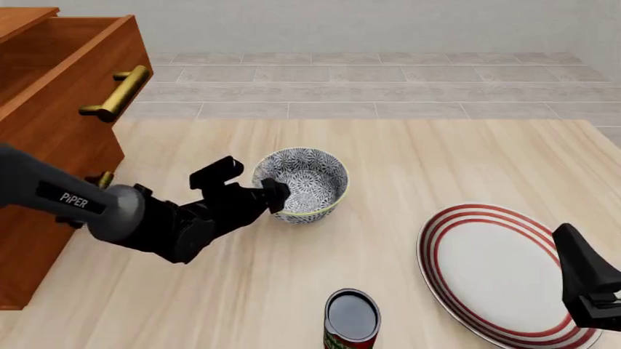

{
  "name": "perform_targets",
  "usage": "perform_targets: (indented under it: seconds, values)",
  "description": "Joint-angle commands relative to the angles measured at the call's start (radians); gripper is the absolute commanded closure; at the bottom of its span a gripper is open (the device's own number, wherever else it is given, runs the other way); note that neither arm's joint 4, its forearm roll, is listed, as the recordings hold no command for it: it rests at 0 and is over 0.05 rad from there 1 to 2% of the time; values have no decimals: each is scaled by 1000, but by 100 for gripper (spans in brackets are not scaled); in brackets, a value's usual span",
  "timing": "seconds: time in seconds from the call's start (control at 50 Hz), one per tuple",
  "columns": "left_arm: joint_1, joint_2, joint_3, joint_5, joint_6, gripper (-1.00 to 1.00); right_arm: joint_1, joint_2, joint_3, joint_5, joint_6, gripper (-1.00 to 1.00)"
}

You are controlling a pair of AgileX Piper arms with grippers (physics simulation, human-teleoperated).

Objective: Put the bowl on top of the cabinet.

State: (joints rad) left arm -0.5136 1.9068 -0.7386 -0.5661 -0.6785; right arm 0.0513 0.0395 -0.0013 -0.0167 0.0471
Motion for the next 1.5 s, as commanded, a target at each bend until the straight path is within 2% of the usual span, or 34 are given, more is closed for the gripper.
perform_targets:
  seconds: [0.02,0.04,0.16,0.2,0.44,1.14,1.5]
  values:
    - [9,3,-10,23,23,-100,-1,-4,0,3,2,-100]
    - [4,5,-9,19,12,100,-2,-3,0,3,2,-100]
    - [23,1,-16,34,24,100,-2,-4,0,2,1,-100]
    - [36,-1,-29,53,48,100,-2,-6,0,3,2,-100]
    - [48,-36,-42,83,50,100,-6,7,0,-10,5,-100]
    - [21,-223,-47,186,50,100,0,-6,0,3,0,-100]
    - [39,-298,-76,265,82,100,9,-6,0,6,2,-100]
